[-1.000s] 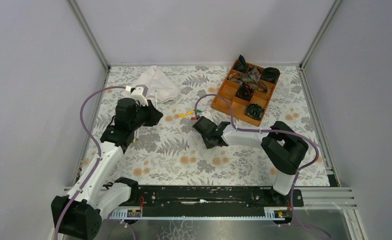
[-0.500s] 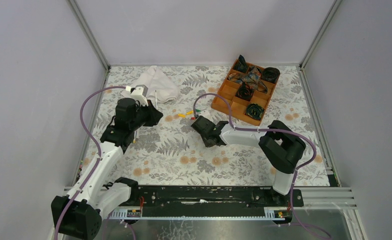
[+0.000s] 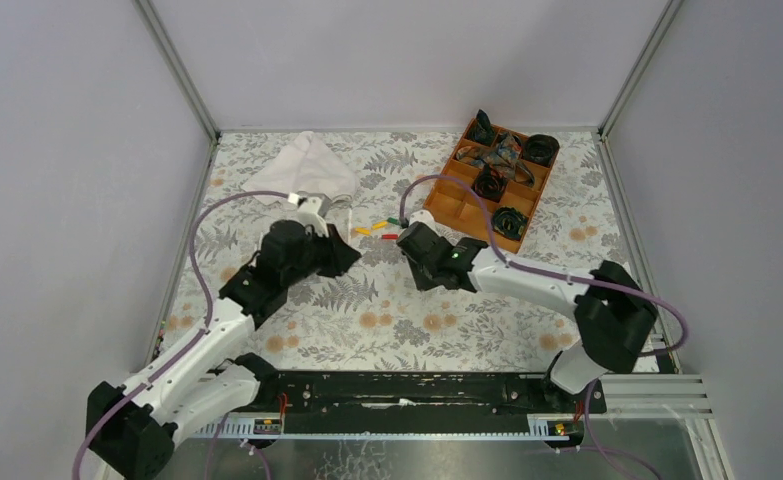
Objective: Insert the pens into the pen caps
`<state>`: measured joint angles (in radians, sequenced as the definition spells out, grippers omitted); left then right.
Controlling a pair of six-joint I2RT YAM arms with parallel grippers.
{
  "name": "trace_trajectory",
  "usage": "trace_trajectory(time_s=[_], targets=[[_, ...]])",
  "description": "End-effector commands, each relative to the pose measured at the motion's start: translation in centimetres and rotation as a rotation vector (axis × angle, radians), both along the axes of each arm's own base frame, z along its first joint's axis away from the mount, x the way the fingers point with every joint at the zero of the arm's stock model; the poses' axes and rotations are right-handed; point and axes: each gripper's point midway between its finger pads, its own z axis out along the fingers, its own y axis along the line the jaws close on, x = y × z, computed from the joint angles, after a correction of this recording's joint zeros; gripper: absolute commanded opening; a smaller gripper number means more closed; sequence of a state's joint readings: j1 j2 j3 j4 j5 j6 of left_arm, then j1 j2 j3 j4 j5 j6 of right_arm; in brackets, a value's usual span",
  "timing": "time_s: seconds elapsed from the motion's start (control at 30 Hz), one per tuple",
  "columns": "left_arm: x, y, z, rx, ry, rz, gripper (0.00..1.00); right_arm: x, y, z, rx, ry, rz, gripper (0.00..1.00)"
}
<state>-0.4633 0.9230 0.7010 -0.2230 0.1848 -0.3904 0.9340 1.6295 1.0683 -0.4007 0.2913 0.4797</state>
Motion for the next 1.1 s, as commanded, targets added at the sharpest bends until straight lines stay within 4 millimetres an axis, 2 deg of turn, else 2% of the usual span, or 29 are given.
trace_trajectory(time_s=[0.0,0.17,0.33,0.53,0.67,1.07], targets=[[-2.9,-4.7,1.6,-0.185,-0.022,-0.045,0.00,-0.2,1.2,5.1,0.163,-0.039,-0.034,0.00],[-6.4,-8.4,0.5,-0.243,0.047,-0.121,0.00,0.1,1.1,9.2,0.257,-0.101,-0.093,0.00],[-8.9,-11.2,0.9,-0.303,0.046,-0.222,0.00,0.3,1.7,13.3,0.389,-0.155,-0.114,0.00],[-10.1,-12.2,0.3,-0.294,0.070,-0.259,0.00,0.5,1.9,16.9,0.514,-0.200,-0.168,0.00],[-10.4,-12.4,0.1,-0.294,0.079,-0.261,0.00,1.0,2.0,18.6,0.562,-0.233,-0.190,0.00],[-11.1,-13.1,0.5,-0.299,0.076,-0.278,0.00,1.9,2.3,21.1,0.610,-0.285,-0.214,0.00]])
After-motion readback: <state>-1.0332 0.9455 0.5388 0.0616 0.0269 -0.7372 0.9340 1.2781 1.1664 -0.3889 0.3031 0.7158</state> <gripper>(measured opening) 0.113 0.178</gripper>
